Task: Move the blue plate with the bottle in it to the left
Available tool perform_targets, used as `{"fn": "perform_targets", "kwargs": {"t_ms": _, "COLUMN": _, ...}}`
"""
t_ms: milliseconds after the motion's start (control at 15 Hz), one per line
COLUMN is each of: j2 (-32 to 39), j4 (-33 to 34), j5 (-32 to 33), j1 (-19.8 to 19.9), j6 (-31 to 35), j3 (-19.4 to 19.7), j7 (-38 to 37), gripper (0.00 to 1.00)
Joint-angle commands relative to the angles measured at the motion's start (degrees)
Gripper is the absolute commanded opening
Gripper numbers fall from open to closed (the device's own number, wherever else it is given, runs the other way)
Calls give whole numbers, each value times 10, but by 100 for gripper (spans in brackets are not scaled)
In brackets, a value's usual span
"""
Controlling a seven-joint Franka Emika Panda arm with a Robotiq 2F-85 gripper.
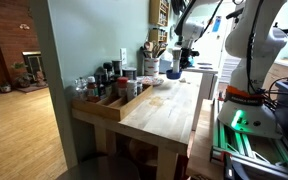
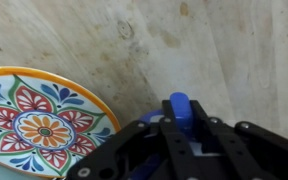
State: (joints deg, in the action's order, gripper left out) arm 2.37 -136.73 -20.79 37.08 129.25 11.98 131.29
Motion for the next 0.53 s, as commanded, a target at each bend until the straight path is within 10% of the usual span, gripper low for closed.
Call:
{"fn": "perform_targets", "kwargs": {"t_ms": 0, "j2": -71, "j4": -68, "j5": 39, "j1": -50, "j6": 5, "j3": 33, "j7": -30, "gripper": 5}}
{"fn": "perform_targets", "kwargs": {"t_ms": 467, "j2": -142, "j4": -145, "j5": 54, "j1": -131, "j6": -7, "j3": 52, "j7": -80, "gripper": 5}}
